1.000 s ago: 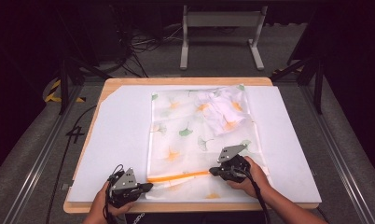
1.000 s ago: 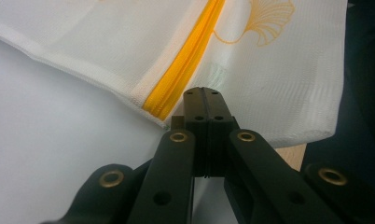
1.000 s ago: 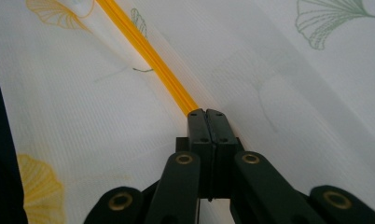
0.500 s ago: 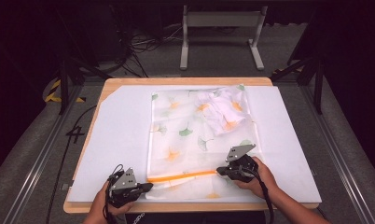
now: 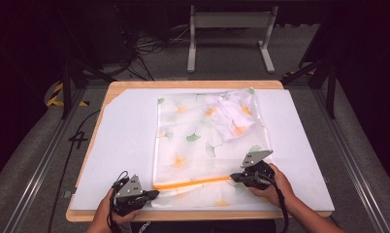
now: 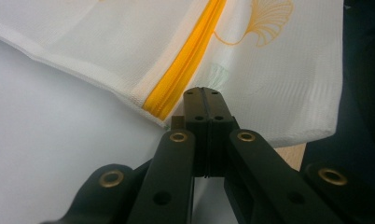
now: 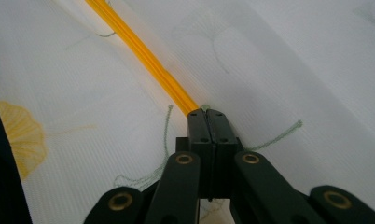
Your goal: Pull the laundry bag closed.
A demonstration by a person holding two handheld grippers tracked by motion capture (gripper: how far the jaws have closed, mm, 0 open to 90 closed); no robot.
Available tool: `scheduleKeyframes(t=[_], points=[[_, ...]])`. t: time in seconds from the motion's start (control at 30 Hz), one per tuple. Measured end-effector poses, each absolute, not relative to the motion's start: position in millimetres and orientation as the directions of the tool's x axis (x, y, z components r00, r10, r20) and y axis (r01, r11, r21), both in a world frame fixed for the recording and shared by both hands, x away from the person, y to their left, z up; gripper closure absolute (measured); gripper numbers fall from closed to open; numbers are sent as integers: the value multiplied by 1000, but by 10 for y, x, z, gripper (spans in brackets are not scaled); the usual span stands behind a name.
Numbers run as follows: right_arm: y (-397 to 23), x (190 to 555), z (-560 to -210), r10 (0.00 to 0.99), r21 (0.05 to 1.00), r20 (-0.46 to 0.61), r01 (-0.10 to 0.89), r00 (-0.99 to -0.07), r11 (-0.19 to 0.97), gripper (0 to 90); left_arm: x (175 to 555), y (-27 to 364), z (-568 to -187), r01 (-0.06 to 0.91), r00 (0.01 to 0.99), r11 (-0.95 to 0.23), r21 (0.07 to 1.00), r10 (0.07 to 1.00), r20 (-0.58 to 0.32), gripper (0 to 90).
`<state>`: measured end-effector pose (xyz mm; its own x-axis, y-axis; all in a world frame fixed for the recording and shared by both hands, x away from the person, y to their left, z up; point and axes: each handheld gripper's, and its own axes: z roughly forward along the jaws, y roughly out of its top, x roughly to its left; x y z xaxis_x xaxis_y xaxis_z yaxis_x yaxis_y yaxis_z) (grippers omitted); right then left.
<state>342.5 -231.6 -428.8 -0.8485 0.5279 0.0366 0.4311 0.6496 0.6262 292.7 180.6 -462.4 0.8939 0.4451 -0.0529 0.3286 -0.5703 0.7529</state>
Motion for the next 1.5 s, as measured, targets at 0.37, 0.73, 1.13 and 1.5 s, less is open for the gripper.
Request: scheduleKeyframes(t=[0.37,0.73,1.13,1.5], points=[[-2425,3422,-4287,547,625,35,445,-837,641,900,2931,1806,-4622,327,895,-572,752,444,-51,900],[-2521,3405,-4288,563,626,31,455,-826,633,900,2935,1808,-4622,329,895,-571,752,443,-55,900],[-2608,3389,-4284,577,625,24,463,-817,629,900,2934,1807,-4623,329,895,-570,753,443,-56,900],[-2689,3374,-4287,591,625,35,479,-806,617,900,2936,1808,-4622,328,895,-572,752,442,-54,900]])
